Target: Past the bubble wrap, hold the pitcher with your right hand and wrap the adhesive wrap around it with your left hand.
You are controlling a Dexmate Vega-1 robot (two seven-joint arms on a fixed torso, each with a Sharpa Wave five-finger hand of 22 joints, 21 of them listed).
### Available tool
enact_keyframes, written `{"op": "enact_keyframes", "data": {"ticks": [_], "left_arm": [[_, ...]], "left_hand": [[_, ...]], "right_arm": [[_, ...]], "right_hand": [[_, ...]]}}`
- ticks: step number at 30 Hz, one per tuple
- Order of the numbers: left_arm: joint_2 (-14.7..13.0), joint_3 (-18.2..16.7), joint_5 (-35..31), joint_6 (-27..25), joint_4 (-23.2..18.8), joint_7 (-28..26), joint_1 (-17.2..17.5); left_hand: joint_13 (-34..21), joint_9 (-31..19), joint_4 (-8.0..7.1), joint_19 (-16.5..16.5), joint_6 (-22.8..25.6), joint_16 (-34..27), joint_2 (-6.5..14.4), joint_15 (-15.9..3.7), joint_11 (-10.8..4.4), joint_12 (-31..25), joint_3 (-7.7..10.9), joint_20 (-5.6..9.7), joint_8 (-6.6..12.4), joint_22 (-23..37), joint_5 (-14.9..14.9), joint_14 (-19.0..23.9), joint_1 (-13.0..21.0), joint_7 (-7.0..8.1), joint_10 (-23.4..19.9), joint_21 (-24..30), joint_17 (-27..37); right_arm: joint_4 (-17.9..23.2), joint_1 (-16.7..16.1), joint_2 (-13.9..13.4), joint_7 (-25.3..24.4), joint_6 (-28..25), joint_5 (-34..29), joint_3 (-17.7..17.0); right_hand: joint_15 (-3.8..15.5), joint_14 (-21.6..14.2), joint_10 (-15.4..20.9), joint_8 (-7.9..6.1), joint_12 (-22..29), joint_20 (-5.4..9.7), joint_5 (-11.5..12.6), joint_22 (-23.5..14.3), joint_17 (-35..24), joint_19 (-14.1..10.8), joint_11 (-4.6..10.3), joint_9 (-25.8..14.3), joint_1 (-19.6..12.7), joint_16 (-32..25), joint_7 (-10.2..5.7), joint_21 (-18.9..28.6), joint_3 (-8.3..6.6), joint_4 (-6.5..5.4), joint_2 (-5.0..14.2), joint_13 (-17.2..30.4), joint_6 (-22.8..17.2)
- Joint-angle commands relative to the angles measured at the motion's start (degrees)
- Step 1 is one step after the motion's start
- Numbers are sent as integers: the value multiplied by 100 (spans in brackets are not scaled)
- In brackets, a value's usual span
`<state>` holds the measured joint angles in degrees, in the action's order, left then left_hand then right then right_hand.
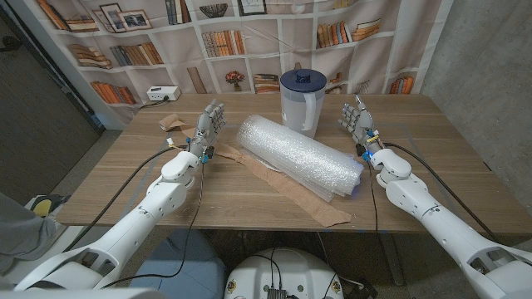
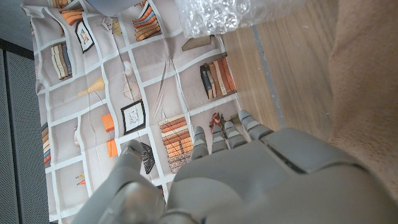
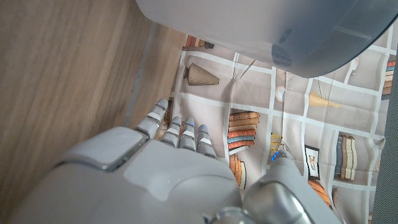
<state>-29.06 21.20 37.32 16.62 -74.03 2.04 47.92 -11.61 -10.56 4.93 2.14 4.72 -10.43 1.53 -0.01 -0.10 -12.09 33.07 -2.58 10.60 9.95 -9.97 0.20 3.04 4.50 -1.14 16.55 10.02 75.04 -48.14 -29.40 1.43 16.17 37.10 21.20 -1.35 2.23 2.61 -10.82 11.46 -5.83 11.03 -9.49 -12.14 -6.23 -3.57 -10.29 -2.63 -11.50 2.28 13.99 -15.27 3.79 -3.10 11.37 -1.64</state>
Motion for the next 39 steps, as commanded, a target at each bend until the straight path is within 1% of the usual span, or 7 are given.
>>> {"op": "enact_keyframes", "data": {"ticks": [1, 5, 14, 18, 24, 34, 39], "left_arm": [[27, 2, 22, 49, 67, 47, -36], [51, -16, 37, 119, 91, 58, -26], [28, -45, 58, 167, 88, 66, 54], [-1, -55, 51, 177, 68, 75, 69], [12, -160, 282, 199, -72, 164, 200], [-39, -112, 103, 231, -111, 64, 209], [41, -57, 13, 318, -138, -21, 232]], "left_hand": [[-22, -10, 1, 1, 34, -28, 4, 45, 0, -36, 30, -41, 41, 13, -24, 21, 65, 13, -38, 14, 30], [-21, -10, 2, 3, 34, -27, 7, 39, -5, -33, 29, -39, 41, 13, -23, 16, 66, 9, -30, 8, 30], [-21, -10, 5, 14, 37, -26, 12, 31, -1, -32, 25, -33, 41, 14, -23, 12, 66, 18, -25, -9, 31], [-21, -10, 6, 18, 33, -26, 11, 30, -1, -32, 22, -30, 38, 14, -22, 10, 64, 17, -21, -16, 31], [-20, -10, 8, 20, 37, -27, 13, 34, 8, -34, 18, -33, 39, 14, -22, 10, 62, 15, -24, -31, 32], [-20, -10, 11, 28, 55, -27, 16, 30, 4, -38, 13, -33, 44, 15, -21, 7, 61, 14, -32, -49, 32], [-20, -10, 11, 34, 61, -28, 15, 33, 3, -42, 7, -33, 45, 15, -21, 9, 56, 7, -39, -60, 32]], "right_arm": [[118, -46, -44, -93, -50, -31, -6], [190, -71, -90, -109, -102, -30, -14], [210, -113, -86, -41, 176, -132, -8], [204, -126, -74, -43, 308, -187, -14], [392, -168, -192, -115, 205, -306, 15], [871, -368, -429, -412, -160, -404, -26], [934, -387, -547, -275, -173, -404, -29]], "right_hand": [[7, 54, 8, -26, 35, 23, 41, -30, -14, -51, -45, -28, 6, -40, 29, 34, -31, -1, -44, 16, 2], [0, 54, 15, -26, 36, 123, 40, -30, -9, -63, -59, -28, 1, -38, 42, 17, -27, 3, -44, 16, 0], [-13, 76, -20, -9, 20, 132, 38, -29, 1, -46, -71, -27, -15, -27, 63, -25, -21, 17, -46, 14, 44], [-30, 71, -20, -8, 19, 216, 35, -28, 9, -47, -82, -27, -37, -26, 86, -45, -21, 33, -48, 13, 51], [-113, 98, -40, 0, 10, 195, 30, -26, 23, -12, -156, -27, -93, -11, 151, -94, -24, 75, -60, 11, 90], [-166, 136, -94, 14, -8, 151, 25, -26, 35, 12, -192, -28, -158, 4, 194, -140, -29, 125, -76, 10, 159], [-194, 165, -100, 9, -8, 141, 24, -26, 39, 30, -202, -28, -188, 14, 207, -162, -29, 149, -87, 10, 164]]}}
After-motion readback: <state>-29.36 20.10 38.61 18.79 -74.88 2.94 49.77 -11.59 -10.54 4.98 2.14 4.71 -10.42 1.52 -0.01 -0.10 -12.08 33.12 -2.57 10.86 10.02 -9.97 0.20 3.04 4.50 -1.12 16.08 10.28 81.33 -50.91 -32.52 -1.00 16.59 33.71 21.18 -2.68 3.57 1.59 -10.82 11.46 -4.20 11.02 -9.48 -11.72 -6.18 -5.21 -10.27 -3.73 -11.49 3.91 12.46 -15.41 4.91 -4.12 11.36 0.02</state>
